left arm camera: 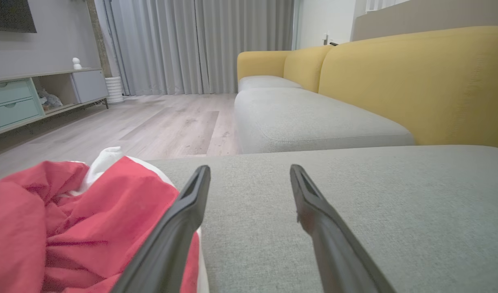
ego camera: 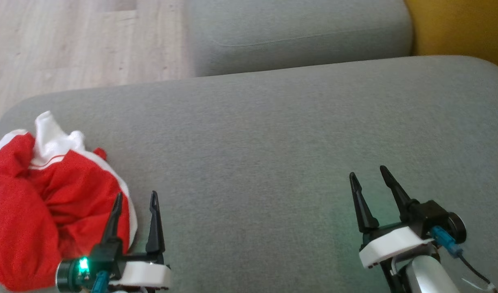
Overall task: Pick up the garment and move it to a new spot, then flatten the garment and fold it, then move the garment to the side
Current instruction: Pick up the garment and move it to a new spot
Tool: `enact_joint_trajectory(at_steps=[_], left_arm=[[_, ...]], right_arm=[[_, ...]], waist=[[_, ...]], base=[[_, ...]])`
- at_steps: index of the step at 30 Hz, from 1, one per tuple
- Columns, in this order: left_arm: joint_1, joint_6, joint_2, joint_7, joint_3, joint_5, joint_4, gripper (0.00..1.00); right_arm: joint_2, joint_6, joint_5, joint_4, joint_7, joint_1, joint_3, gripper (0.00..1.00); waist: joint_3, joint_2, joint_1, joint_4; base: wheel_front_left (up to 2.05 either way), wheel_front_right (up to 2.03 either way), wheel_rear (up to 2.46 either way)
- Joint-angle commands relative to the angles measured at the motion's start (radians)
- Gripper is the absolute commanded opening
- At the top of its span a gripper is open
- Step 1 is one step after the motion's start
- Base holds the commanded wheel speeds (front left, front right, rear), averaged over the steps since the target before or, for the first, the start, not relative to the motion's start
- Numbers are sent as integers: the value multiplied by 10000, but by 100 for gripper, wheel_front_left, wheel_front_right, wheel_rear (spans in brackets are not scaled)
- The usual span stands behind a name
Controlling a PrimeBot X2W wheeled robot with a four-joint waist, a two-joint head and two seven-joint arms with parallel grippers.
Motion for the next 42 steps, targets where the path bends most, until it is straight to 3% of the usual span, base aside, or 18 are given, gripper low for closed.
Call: enact_joint_trajectory(at_steps=[1, 6, 15, 21, 31, 37, 42], left_arm=[[-515, 116, 77, -97, 359, 75, -275, 100], [-500, 191, 77, -97, 422, 74, -285, 100], [-291, 239, 77, -97, 753, 185, -459, 100], [-179, 235, 77, -97, 1144, 289, -768, 100], [-739, 400, 77, -97, 1488, 265, -1773, 100], [-2102, 327, 78, -97, 1588, 324, -1689, 100], [-3278, 511, 78, -97, 1660, 7, -80, 100]], right_arm=[[-55, -7, -55, -279, -111, -454, 220, 100], [-54, -7, -104, -273, -111, -358, 204, 100], [-54, -7, -140, -345, -111, -262, 252, 100], [-54, -7, -291, -452, -111, -267, 306, 100], [-69, -7, -1210, -708, -111, -650, -186, 100], [-901, -7, -1614, -1179, -111, -1064, -646, 100], [-1636, -7, -1695, -1459, -111, -1394, -720, 100]], waist=[[-26, 0, 0, 265], [-78, 0, 0, 1332], [-79, 0, 0, 3844], [79, 0, 0, 4913], [1188, 0, 0, 4996], [2438, 0, 0, 4752], [3211, 0, 0, 4563]], base=[[0, 0, 0], [0, 0, 0], [0, 0, 0], [0, 0, 0], [0, 0, 0], [0, 0, 0], [0, 0, 0]])
